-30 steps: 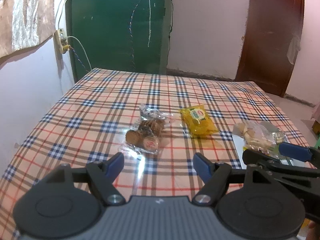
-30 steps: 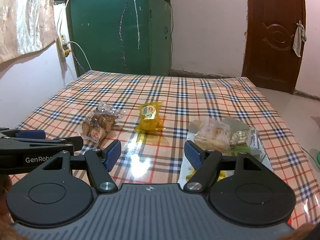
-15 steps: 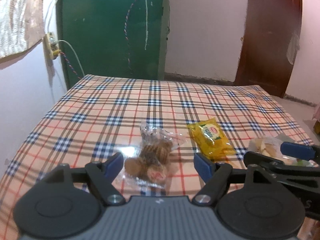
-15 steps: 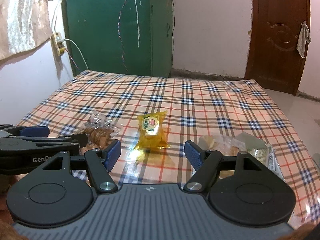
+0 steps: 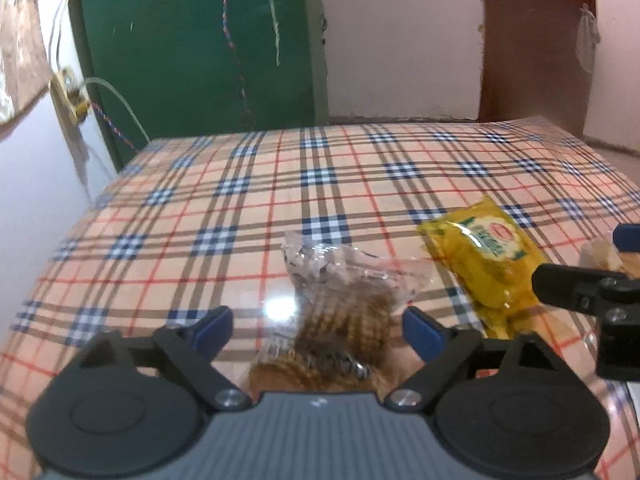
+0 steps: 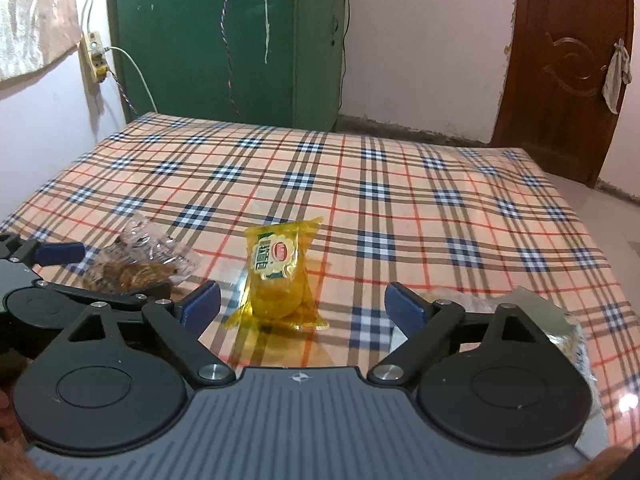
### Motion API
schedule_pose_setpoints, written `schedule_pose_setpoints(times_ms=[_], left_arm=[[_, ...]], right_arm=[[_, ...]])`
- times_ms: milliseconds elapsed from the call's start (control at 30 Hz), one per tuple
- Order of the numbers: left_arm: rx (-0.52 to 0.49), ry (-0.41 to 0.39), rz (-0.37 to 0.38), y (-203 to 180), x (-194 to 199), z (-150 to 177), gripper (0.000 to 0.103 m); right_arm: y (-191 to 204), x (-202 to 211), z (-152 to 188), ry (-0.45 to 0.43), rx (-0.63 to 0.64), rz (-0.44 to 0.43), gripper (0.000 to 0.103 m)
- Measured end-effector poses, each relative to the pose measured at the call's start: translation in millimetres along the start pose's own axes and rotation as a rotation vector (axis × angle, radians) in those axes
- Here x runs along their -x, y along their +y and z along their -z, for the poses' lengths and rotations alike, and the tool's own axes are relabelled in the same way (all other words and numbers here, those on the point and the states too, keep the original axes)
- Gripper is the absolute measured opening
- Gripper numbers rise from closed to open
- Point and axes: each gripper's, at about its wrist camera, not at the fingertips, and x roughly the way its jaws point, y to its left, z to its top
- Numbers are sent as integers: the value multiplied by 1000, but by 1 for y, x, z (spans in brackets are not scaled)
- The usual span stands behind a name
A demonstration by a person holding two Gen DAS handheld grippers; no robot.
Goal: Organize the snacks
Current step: 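Grasp the clear brown cookie bag with the left gripper while the right grasps the yellow bread pack, then carry the cookie bag and yellow bread pack to the white box with both grippers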
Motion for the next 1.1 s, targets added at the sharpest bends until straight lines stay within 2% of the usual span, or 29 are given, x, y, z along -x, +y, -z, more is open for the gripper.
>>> schedule_pose_setpoints(times_ms=[33,100,200,433,467,567,833,1100], left_arm=[[12,8,2,2,-3,-1,78],[32,20,26,5,-8,-1,56],[57,11,20,7,-9,0,51],[114,21,-27,15,-10,-3,50],[122,26,-36,17,-11,-3,50],[140,40,-64,19,-11,-4,50],[168,40,-89,21,6,-2,49],[190,28,-103,14,37,1,49]], right_arm=[[0,-6,-2,5,1,0,103],[2,-21,-6,15,6,5,103],[2,-45,-12,44,1,-10,103],[5,-89,-20,123,-30,-25,101],[6,-94,-20,132,-32,-30,92],[10,-103,-20,145,-29,-43,44],[21,-88,-12,126,-6,-57,42],[24,-35,-1,83,-19,-80,42]])
